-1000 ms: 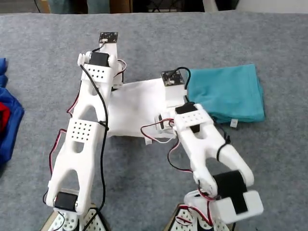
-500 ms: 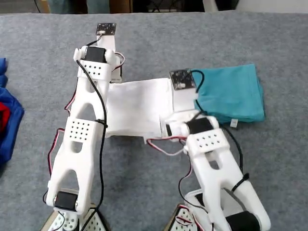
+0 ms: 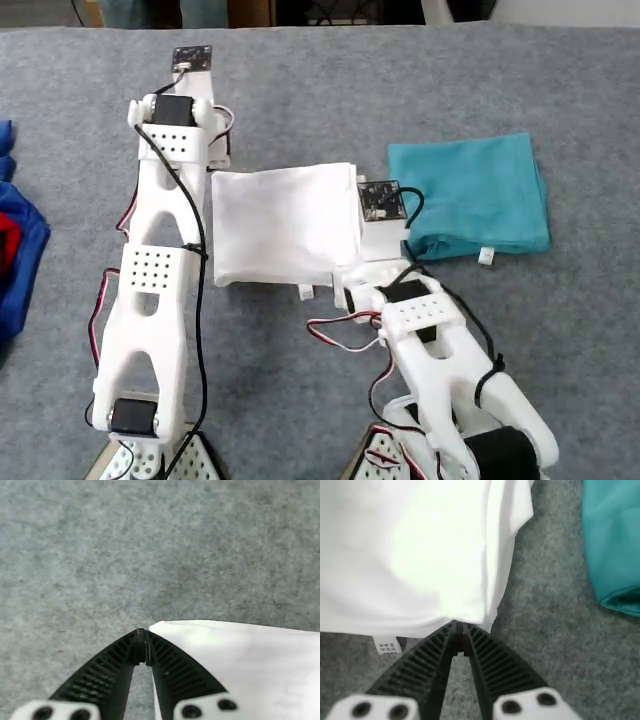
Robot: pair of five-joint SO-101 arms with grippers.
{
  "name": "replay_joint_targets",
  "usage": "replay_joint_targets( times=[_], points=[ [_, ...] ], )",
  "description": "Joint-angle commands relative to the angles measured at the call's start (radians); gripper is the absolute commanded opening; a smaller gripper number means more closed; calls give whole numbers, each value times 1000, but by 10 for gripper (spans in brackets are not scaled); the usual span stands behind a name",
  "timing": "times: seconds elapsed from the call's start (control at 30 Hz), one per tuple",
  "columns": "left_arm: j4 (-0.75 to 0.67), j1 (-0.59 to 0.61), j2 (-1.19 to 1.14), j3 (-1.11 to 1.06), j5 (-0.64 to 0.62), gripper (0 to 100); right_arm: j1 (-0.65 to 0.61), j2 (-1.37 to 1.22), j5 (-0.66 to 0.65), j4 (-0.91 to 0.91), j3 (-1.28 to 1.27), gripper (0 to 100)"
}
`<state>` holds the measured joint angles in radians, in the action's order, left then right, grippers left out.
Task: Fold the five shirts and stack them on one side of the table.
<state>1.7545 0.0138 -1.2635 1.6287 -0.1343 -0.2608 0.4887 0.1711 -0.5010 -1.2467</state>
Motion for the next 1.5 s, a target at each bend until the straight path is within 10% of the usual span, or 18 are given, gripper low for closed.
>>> replay_joint_targets(
  times=[0.0, 0.5, 0.87, 1.47],
  points=[
    [6, 38, 43, 38, 35, 28, 12, 5, 5, -37, 73, 15],
    [8, 289, 107, 38, 172, 28, 98, 222, 26, -710, 476, 55],
    [5, 326, 18, -33, 167, 28, -78, 53, 411, -535, 463, 243],
    [5, 351, -133, 38, 115, 28, -80, -538, 532, -391, 759, 245]
  ],
)
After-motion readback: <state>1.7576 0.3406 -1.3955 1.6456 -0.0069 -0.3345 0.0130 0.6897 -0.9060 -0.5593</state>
